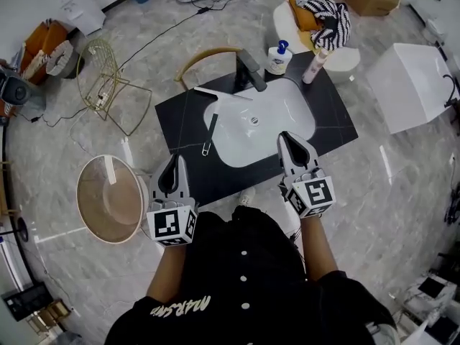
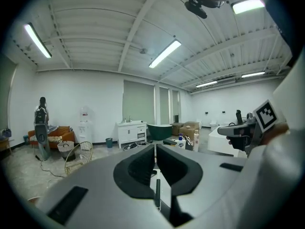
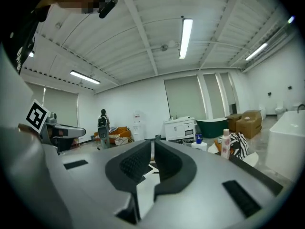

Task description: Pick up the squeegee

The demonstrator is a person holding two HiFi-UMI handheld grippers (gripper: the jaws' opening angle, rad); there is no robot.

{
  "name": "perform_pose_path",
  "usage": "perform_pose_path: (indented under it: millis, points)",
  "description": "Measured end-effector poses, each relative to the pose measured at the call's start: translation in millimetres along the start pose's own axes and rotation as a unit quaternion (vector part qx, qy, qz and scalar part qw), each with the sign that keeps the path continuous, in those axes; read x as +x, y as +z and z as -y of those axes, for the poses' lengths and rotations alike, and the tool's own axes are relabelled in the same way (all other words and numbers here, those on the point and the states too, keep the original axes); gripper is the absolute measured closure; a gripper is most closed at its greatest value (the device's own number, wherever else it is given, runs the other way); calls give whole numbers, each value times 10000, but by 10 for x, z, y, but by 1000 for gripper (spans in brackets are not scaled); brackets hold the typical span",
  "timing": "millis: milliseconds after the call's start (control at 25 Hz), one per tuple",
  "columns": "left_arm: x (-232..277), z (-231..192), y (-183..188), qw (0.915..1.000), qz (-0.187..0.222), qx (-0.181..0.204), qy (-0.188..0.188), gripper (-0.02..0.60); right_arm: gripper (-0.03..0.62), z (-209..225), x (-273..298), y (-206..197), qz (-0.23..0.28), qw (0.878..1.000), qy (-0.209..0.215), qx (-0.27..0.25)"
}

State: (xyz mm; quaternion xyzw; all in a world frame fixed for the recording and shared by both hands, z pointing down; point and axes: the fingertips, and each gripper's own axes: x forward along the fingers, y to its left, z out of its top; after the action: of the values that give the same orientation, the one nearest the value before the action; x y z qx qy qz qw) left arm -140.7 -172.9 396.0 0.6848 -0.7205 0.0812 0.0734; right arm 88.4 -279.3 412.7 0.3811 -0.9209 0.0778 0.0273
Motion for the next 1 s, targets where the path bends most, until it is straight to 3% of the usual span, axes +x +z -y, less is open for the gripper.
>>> perform_pose_path:
  millis: [280,480,720,1000]
  points:
    - [117,-52,-45,9999,-128,-15,60,561,594,-6,411,-258,-359,9969,473,522]
    - [179,-186,-71,9998,-199,11,12,561,549,-74,771,-576,-630,9894,737,1081]
    - [189,-356,-216,9992,-406,-47,-49,561,484,-267,1359,-1225,-1270,9566,1211,2326]
    - [190,-526,-577,9963,-834,-174,-145,561,416,-494,1932,-2090,-2175,9244,1443,2781]
